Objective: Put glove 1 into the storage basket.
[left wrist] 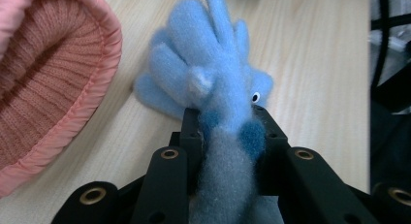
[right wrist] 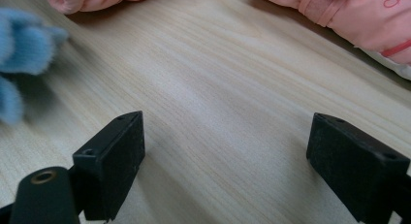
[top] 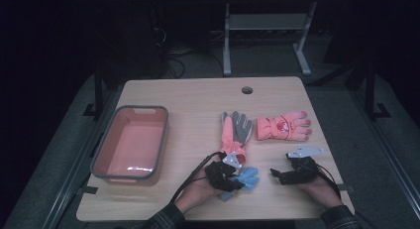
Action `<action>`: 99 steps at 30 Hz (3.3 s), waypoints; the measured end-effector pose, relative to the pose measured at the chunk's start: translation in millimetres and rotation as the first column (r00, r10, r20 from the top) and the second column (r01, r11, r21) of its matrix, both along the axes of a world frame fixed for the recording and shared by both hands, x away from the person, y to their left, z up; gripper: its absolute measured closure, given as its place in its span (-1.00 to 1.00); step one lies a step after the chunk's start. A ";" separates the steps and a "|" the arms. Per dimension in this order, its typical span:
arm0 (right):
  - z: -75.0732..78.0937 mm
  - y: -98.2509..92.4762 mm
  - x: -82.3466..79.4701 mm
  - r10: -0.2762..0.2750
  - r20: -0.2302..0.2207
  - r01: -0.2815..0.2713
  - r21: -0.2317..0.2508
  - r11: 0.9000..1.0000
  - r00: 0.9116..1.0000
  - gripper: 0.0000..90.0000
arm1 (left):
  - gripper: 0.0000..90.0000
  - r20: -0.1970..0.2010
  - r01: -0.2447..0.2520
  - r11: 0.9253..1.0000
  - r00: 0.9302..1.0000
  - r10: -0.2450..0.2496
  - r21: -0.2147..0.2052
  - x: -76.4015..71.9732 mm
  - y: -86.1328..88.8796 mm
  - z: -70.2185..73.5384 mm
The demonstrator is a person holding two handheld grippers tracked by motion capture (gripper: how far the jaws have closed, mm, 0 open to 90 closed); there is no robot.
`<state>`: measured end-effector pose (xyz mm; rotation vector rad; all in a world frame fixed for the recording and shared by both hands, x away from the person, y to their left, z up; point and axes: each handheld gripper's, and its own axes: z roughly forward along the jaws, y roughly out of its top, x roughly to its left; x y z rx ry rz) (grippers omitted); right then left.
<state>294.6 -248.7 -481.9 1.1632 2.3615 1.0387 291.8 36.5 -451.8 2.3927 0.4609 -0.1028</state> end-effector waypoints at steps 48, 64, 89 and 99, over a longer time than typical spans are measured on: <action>-0.9 1.9 1.0 0.004 -0.021 -0.005 -0.023 1.000 1.000 -0.97 | 0.58 0.063 -0.259 0.957 0.961 0.269 -0.132 63.2 127.4 101.4; -0.9 1.9 1.0 0.003 -0.021 -0.004 -0.023 1.000 1.000 -0.97 | 0.58 0.099 -0.421 0.897 0.895 0.435 -0.136 94.5 192.1 111.4; -0.9 1.9 2.3 0.016 -0.021 -0.016 -0.022 1.000 1.000 -0.96 | 0.58 0.085 -0.608 0.793 0.793 0.603 0.034 128.7 255.9 49.7; -1.1 2.1 3.0 0.017 -0.019 -0.018 -0.020 1.000 1.000 -0.96 | 0.56 0.046 -0.610 0.785 0.792 0.609 0.110 133.3 255.7 30.0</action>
